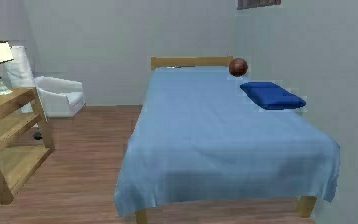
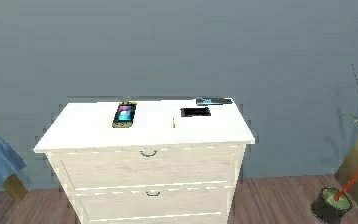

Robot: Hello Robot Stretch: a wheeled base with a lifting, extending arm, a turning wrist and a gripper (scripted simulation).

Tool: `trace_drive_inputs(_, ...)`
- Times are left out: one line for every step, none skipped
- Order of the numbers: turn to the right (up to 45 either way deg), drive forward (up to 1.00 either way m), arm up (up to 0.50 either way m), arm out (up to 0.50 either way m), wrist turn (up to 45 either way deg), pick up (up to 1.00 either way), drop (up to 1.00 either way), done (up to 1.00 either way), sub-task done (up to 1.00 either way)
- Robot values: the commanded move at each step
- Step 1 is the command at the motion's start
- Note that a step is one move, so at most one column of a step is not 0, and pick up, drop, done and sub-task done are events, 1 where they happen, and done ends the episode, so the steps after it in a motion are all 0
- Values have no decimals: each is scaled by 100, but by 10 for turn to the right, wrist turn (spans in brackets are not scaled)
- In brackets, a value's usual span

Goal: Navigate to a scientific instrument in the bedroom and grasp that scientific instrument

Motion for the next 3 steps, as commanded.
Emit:
trace_drive_inputs(-120,0,0,0,0,0,0,0,0)
trace_drive_inputs(450,0,0,0,0,0,0,0,0)
trace_drive_inputs(450,0,0,0,0,0,0,0,0)
